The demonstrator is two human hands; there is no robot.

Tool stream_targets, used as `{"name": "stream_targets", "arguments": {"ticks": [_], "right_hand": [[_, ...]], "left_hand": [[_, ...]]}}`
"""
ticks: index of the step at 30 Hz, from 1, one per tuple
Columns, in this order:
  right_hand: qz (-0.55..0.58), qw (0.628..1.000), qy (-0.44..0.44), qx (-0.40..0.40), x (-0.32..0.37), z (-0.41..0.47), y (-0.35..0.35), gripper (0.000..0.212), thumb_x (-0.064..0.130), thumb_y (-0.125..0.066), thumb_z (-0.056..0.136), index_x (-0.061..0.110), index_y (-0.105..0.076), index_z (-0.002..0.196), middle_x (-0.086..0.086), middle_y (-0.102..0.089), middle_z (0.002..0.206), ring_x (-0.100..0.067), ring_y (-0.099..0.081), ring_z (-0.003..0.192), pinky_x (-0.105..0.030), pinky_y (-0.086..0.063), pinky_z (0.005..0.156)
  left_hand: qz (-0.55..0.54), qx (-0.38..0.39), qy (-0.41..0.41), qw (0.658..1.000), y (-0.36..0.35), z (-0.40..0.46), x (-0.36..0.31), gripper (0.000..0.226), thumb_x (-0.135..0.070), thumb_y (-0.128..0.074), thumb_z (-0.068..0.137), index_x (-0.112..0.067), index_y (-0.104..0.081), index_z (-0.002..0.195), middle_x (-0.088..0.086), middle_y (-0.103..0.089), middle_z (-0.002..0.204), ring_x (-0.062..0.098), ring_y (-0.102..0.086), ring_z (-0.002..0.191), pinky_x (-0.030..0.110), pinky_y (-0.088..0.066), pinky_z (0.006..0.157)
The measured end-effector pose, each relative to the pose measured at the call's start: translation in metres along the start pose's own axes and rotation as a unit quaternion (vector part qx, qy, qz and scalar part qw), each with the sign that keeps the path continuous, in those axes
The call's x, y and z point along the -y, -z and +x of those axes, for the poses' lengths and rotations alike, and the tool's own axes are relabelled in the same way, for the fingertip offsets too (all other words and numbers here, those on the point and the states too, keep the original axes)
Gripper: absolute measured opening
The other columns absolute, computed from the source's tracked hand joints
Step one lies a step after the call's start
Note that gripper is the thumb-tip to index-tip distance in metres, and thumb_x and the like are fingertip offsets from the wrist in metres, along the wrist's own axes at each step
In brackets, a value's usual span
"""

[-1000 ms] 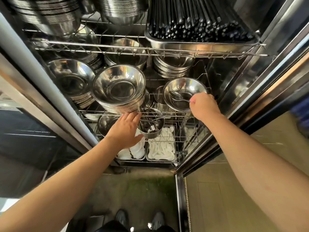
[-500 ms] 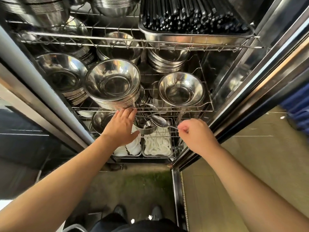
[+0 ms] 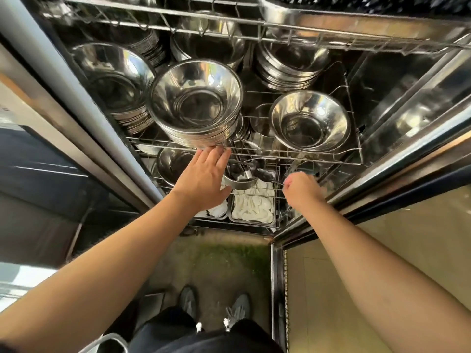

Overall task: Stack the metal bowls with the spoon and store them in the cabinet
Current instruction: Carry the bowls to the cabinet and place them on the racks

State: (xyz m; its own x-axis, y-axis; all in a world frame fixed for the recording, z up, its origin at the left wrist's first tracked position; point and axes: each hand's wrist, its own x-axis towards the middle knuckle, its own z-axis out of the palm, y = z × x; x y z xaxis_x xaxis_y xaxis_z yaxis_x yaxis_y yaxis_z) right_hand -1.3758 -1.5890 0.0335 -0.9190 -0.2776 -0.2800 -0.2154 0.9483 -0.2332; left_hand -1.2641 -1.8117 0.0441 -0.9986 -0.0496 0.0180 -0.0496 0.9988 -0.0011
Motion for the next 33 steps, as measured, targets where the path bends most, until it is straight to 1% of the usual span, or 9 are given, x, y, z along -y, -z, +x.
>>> {"name": "stream_targets", "arguments": {"ticks": [2, 7, 10, 14, 20, 24, 27, 30, 33], "right_hand": [[0.003, 1.0, 0.003, 0.008, 0.009, 0.015, -0.011, 0.018, 0.01, -0.059, 0.098, 0.009, -0.076, 0.092, -0.007, -0.073, 0.087, -0.024, -0.068, 0.084, -0.033, -0.057, 0.076], [-0.029, 1.0, 0.006, 0.001, 0.029, 0.04, -0.031, 0.018, 0.011, -0.059, 0.096, 0.014, -0.077, 0.097, -0.009, -0.073, 0.095, -0.029, -0.064, 0.087, -0.031, -0.049, 0.066], [-0.04, 0.999, 0.022, 0.009, 0.038, 0.054, -0.037, 0.019, 0.01, -0.06, 0.096, 0.017, -0.076, 0.102, -0.007, -0.074, 0.101, -0.03, -0.068, 0.095, -0.035, -0.057, 0.075], [-0.041, 0.997, 0.055, 0.024, 0.045, 0.068, -0.041, 0.024, 0.007, -0.058, 0.095, 0.02, -0.075, 0.107, -0.006, -0.073, 0.106, -0.03, -0.067, 0.097, -0.037, -0.058, 0.081], [-0.011, 0.996, 0.086, 0.023, 0.049, 0.078, -0.051, 0.026, 0.011, -0.056, 0.097, 0.028, -0.074, 0.106, -0.002, -0.071, 0.103, -0.026, -0.061, 0.085, -0.029, -0.043, 0.065], [0.035, 0.992, 0.106, 0.054, 0.049, 0.082, -0.056, 0.029, 0.008, -0.055, 0.097, 0.03, -0.07, 0.109, -0.003, -0.07, 0.109, -0.028, -0.065, 0.092, -0.034, -0.054, 0.076], [0.035, 0.991, 0.116, 0.058, 0.047, 0.083, -0.059, 0.038, 0.003, -0.054, 0.097, 0.03, -0.069, 0.119, -0.003, -0.066, 0.12, -0.028, -0.063, 0.102, -0.04, -0.055, 0.085], [0.022, 0.993, 0.1, 0.055, 0.043, 0.084, -0.063, 0.048, 0.0, -0.052, 0.095, 0.033, -0.068, 0.126, -0.001, -0.063, 0.128, -0.026, -0.062, 0.107, -0.032, -0.048, 0.077], [0.002, 0.994, 0.091, 0.058, 0.043, 0.086, -0.063, 0.052, -0.001, -0.047, 0.095, 0.034, -0.066, 0.129, 0.0, -0.062, 0.133, -0.026, -0.06, 0.112, -0.031, -0.043, 0.075]], "left_hand": [[0.002, 0.0, 0.001, 1.0, 0.0, 0.0, -0.001, 0.093, -0.06, -0.048, 0.092, -0.01, -0.01, 0.16, 0.015, -0.025, 0.162, 0.033, -0.019, 0.149, 0.045, -0.01, 0.124], [0.004, 0.004, -0.006, 1.0, 0.0, 0.001, 0.0, 0.091, -0.061, -0.045, 0.093, -0.009, -0.01, 0.16, 0.015, -0.027, 0.162, 0.032, -0.019, 0.15, 0.048, -0.015, 0.123], [0.0, 0.005, -0.006, 1.0, 0.001, 0.0, 0.001, 0.091, -0.059, -0.047, 0.094, -0.009, -0.011, 0.16, 0.016, -0.028, 0.161, 0.033, -0.019, 0.15, 0.048, -0.015, 0.123], [-0.005, 0.005, -0.007, 1.0, 0.002, 0.0, 0.0, 0.092, -0.057, -0.05, 0.093, -0.009, -0.009, 0.16, 0.016, -0.026, 0.162, 0.033, -0.018, 0.15, 0.047, -0.013, 0.124], [-0.012, 0.007, -0.005, 1.0, 0.005, -0.001, -0.001, 0.092, -0.058, -0.049, 0.094, -0.01, -0.007, 0.161, 0.014, -0.024, 0.162, 0.033, -0.017, 0.15, 0.045, -0.009, 0.124], [-0.016, 0.011, -0.003, 1.0, 0.006, -0.001, -0.001, 0.092, -0.058, -0.049, 0.094, -0.01, -0.007, 0.16, 0.014, -0.024, 0.162, 0.033, -0.017, 0.15, 0.044, -0.007, 0.124], [-0.014, 0.014, -0.003, 1.0, 0.006, 0.0, -0.002, 0.092, -0.058, -0.048, 0.094, -0.01, -0.008, 0.16, 0.015, -0.025, 0.162, 0.033, -0.018, 0.15, 0.045, -0.01, 0.124], [-0.015, 0.014, 0.0, 1.0, 0.005, 0.0, -0.001, 0.092, -0.058, -0.048, 0.094, -0.01, -0.008, 0.16, 0.015, -0.026, 0.161, 0.032, -0.019, 0.15, 0.046, -0.011, 0.124], [-0.015, 0.012, 0.003, 1.0, 0.005, 0.0, -0.001, 0.092, -0.058, -0.049, 0.094, -0.01, -0.009, 0.16, 0.015, -0.026, 0.161, 0.032, -0.019, 0.15, 0.046, -0.011, 0.124]]}}
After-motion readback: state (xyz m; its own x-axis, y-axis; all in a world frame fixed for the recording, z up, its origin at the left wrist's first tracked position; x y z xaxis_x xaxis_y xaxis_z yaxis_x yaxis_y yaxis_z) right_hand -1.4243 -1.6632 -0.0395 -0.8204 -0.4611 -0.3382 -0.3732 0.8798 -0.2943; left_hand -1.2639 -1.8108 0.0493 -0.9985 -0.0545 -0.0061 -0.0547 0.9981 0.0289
